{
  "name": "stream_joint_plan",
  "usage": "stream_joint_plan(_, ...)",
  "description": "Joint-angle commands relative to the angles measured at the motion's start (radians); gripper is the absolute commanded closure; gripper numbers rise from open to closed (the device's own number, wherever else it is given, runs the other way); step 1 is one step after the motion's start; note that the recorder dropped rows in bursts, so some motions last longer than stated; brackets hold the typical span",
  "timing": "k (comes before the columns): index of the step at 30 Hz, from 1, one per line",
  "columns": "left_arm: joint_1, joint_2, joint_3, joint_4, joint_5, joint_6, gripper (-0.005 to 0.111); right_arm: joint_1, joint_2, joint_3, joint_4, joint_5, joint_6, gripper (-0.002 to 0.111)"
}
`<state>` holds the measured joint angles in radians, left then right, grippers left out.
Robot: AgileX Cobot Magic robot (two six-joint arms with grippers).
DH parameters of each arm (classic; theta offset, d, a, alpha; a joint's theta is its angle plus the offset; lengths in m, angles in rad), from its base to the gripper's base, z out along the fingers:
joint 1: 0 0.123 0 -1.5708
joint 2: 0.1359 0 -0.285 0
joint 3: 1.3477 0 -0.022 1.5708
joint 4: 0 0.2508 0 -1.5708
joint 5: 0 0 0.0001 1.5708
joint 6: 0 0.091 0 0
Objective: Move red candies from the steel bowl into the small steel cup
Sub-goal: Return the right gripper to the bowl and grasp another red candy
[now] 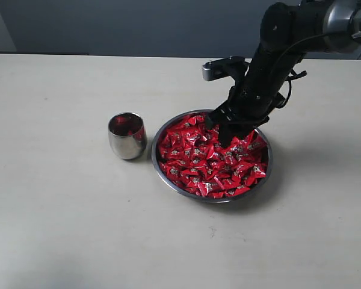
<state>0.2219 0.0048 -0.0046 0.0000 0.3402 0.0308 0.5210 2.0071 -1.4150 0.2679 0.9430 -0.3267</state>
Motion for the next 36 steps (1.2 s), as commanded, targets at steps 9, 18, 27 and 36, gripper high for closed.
stream_joint_plan(9, -0.005, -0.005, 0.005, -0.006, -0.01, -0.001, 0.106, -0.002, -0.027, 0.105, 0.044, -0.156, -0.021, 0.066)
stream_joint_plan(18, -0.005, -0.005, 0.005, -0.006, -0.01, -0.001, 0.106, -0.002, -0.026, 0.105, 0.054, -0.167, -0.017, 0.066)
stream_joint_plan(27, -0.005, -0.005, 0.005, -0.006, -0.01, -0.001, 0.106, -0.002, -0.026, 0.144, 0.063, -0.205, -0.015, 0.066)
stream_joint_plan(36, -0.005, -0.005, 0.005, -0.006, -0.01, -0.001, 0.106, -0.002, -0.026, 0.159, 0.074, -0.23, -0.014, 0.066)
